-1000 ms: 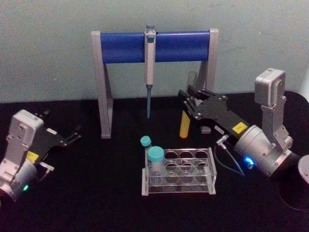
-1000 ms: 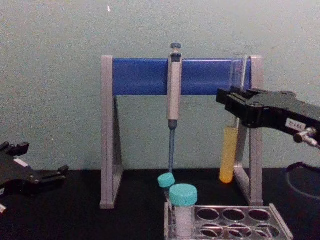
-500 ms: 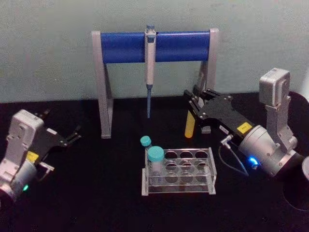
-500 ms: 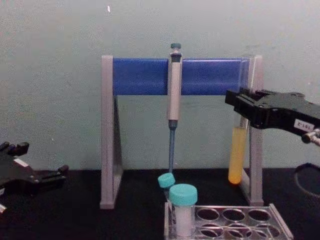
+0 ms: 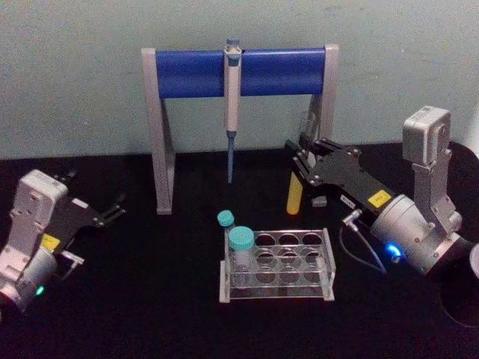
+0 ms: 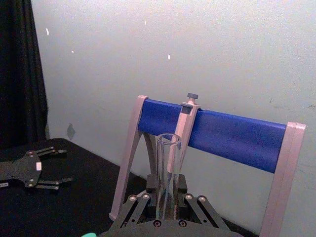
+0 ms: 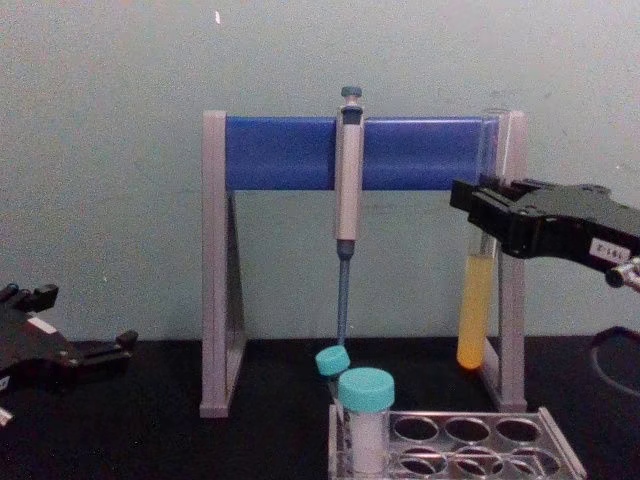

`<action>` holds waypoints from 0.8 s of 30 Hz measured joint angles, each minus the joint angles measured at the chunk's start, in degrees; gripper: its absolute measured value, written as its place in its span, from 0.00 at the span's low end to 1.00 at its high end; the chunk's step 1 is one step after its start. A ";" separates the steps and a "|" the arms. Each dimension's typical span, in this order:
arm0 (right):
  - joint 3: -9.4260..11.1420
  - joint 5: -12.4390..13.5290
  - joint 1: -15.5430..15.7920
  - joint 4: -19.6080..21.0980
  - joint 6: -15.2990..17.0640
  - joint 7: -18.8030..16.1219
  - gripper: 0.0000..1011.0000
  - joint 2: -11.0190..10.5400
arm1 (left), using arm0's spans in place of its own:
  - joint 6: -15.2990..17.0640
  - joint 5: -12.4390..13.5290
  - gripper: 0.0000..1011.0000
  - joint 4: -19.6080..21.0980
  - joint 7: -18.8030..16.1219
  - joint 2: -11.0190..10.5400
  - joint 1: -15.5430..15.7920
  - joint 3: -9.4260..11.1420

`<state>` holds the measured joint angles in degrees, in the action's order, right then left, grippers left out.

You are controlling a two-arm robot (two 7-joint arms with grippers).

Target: Pick up the test tube from the test tube rack, shake it, then place it back into the test tube rack.

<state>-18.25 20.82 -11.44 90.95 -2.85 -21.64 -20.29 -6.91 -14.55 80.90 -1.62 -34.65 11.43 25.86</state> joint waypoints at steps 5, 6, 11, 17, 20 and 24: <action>0.29 -0.28 0.26 0.15 0.05 0.06 0.22 -0.23 | 0.00 0.00 1.00 0.00 0.00 0.00 0.00 0.00; 0.47 -0.39 0.41 0.20 0.05 0.11 0.22 -0.39 | 0.00 0.00 1.00 0.00 0.00 0.00 0.00 0.00; 1.26 -0.54 1.26 0.96 0.26 0.31 0.22 -1.24 | 0.00 0.00 1.00 0.00 0.00 0.00 0.00 0.00; 2.49 -0.13 3.69 3.26 0.72 -0.15 0.22 -3.03 | 0.00 0.00 1.00 0.00 0.00 0.00 0.00 0.00; 2.87 0.45 5.07 4.75 0.94 -0.85 0.22 -4.09 | 0.00 0.00 1.00 0.00 0.00 0.00 0.00 0.00; 3.07 1.72 6.86 6.96 1.65 -2.33 0.22 -5.70 | 0.00 0.00 1.00 0.00 0.00 0.00 0.00 0.00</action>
<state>-15.18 22.54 -4.57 97.91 -1.20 -23.96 -26.00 -6.91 -14.55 80.90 -1.62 -34.65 11.43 25.86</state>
